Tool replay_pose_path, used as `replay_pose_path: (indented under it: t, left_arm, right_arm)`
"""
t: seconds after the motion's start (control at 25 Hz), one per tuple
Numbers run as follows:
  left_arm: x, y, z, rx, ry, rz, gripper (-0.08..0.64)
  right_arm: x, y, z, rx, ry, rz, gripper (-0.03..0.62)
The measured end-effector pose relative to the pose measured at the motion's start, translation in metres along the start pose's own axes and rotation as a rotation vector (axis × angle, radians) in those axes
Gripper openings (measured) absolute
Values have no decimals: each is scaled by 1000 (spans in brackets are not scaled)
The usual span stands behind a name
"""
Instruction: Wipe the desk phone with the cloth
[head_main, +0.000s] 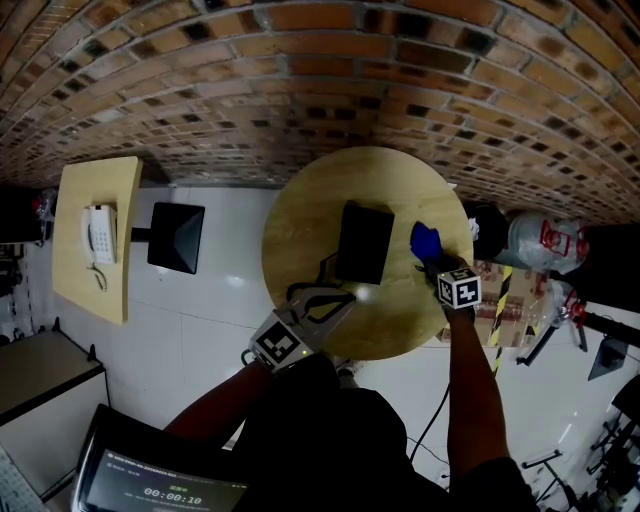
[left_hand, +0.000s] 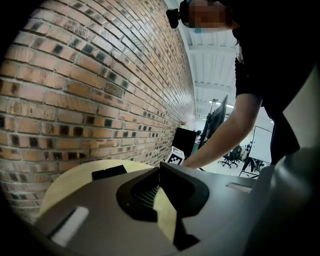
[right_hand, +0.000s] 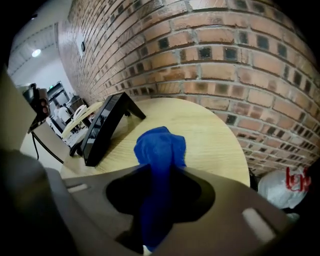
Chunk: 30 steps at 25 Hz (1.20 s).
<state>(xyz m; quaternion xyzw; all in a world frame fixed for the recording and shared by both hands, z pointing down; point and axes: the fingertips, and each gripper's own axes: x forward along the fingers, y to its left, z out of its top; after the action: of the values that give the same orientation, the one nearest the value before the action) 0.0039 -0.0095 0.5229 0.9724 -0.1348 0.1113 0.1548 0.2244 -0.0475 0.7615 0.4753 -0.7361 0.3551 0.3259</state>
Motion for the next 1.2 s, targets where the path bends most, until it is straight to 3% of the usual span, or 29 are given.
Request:
replay_pose_path:
  t: [0.4, 0.52, 0.8, 1.0, 1.2]
  left_arm:
    - [1, -1, 3, 8, -1, -15, -3]
    - [-1, -4, 8, 24, -6, -12, -3]
    - [-9, -21, 32, 63, -57, 12, -3]
    - [-20, -42, 61, 88, -118, 45, -3]
    - [-35, -76, 89, 125, -172, 63, -3]
  right_arm:
    - [-4, -14, 7, 12, -1, -34, 235]
    - [-16, -15, 17, -25, -20, -48, 249]
    - [-96, 15, 81, -98, -310, -55, 249]
    - [-174, 81, 124, -165, -544, 33, 247]
    - [-242, 161, 136, -252, -696, 140, 244]
